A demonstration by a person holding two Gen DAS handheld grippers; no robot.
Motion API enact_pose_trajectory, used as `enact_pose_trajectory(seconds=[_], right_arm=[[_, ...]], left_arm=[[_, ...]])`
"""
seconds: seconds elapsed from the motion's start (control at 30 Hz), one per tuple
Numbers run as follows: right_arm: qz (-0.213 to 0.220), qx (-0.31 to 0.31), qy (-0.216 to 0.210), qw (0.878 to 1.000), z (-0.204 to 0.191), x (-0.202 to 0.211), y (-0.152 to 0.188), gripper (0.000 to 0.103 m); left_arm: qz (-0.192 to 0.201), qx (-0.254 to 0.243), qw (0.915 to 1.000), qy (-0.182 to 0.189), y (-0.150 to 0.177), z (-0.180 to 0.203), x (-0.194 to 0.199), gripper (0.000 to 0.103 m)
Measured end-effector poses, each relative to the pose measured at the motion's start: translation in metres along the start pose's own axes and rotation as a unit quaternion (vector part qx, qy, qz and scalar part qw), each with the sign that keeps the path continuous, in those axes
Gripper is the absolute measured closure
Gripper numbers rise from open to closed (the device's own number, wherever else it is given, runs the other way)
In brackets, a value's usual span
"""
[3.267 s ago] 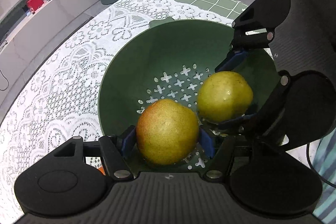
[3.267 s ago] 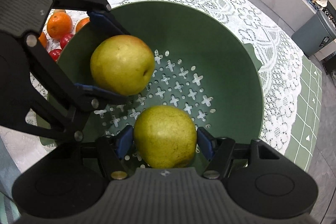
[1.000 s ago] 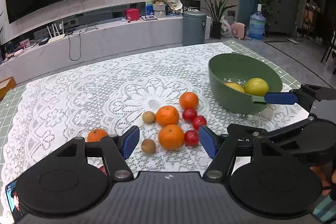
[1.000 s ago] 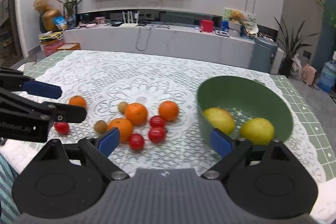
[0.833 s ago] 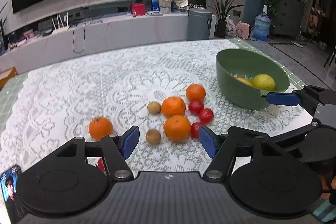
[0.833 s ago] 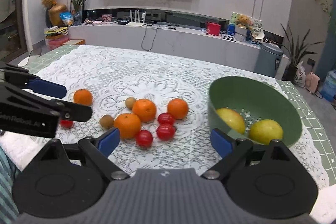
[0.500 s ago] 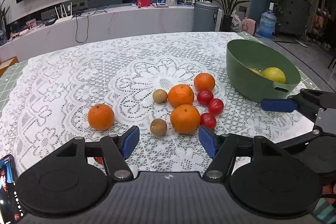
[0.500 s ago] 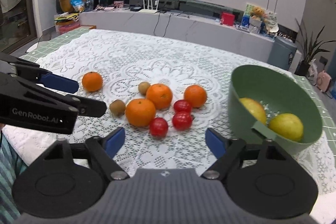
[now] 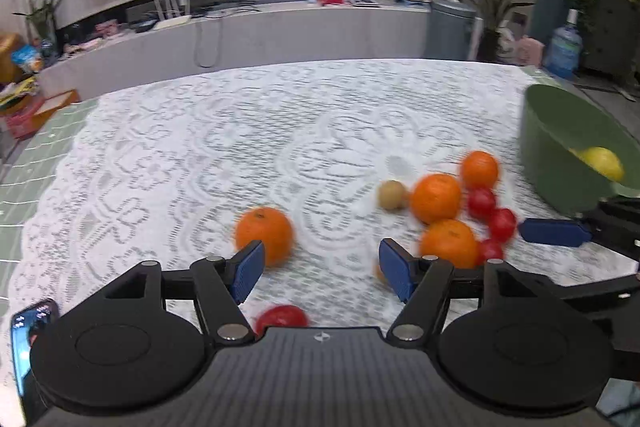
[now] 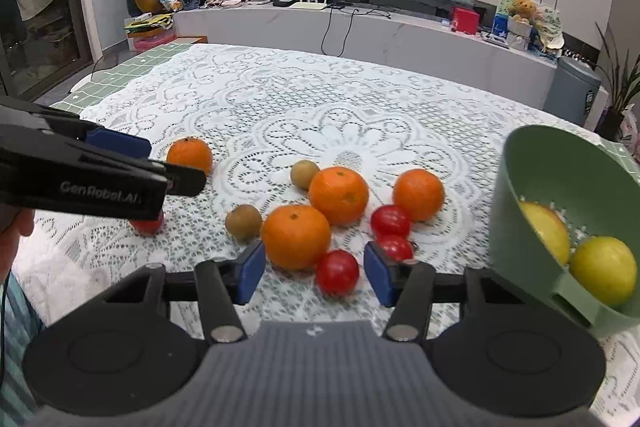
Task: Organize fruits
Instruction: 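Move both tools back toward the oranges, then grasp an orange with the right tool while the left tool grasps another orange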
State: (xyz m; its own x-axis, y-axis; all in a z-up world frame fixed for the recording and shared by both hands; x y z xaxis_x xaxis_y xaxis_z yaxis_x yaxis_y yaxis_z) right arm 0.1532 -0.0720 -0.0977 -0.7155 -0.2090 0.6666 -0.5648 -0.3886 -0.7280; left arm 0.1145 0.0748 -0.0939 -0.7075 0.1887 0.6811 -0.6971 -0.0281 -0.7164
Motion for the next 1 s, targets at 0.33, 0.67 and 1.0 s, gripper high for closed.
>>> enact_pose_trajectory(seconds=[0.33, 0.67, 1.0], right_arm=[[-0.01, 0.002, -0.013, 1.0, -0.008, -0.02, -0.008, 0.052], [-0.018, 0.011, -0.019, 1.0, -0.013, -0.031, -0.01, 0.053], [-0.018, 0.02, -0.021, 0.999, -0.016, -0.033, -0.008, 0.057]], left_arm=[[-0.006, 0.027, 0.9994, -0.02, -0.004, -0.034, -0.017, 0.023], [-0.012, 0.037, 0.9992, -0.013, -0.006, -0.042, -0.033, 0.025], [-0.019, 0.043, 0.9988, -0.015, -0.003, -0.046, -0.038, 0.038]])
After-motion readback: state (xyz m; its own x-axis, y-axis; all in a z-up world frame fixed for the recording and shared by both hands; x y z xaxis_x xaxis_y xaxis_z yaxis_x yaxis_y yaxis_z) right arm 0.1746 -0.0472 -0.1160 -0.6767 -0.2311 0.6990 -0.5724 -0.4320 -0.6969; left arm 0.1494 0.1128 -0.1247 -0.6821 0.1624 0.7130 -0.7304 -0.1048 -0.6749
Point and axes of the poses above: each gripper's, at about its wrist camera, not at the fingertips, and x roughly against the way its jaws point, z to its right, y to its underside, the point moved 5 cm from there along -x, roughly the way its jaws point, and after that the axes turned 15 degrees about y, right-handed, at the moved point
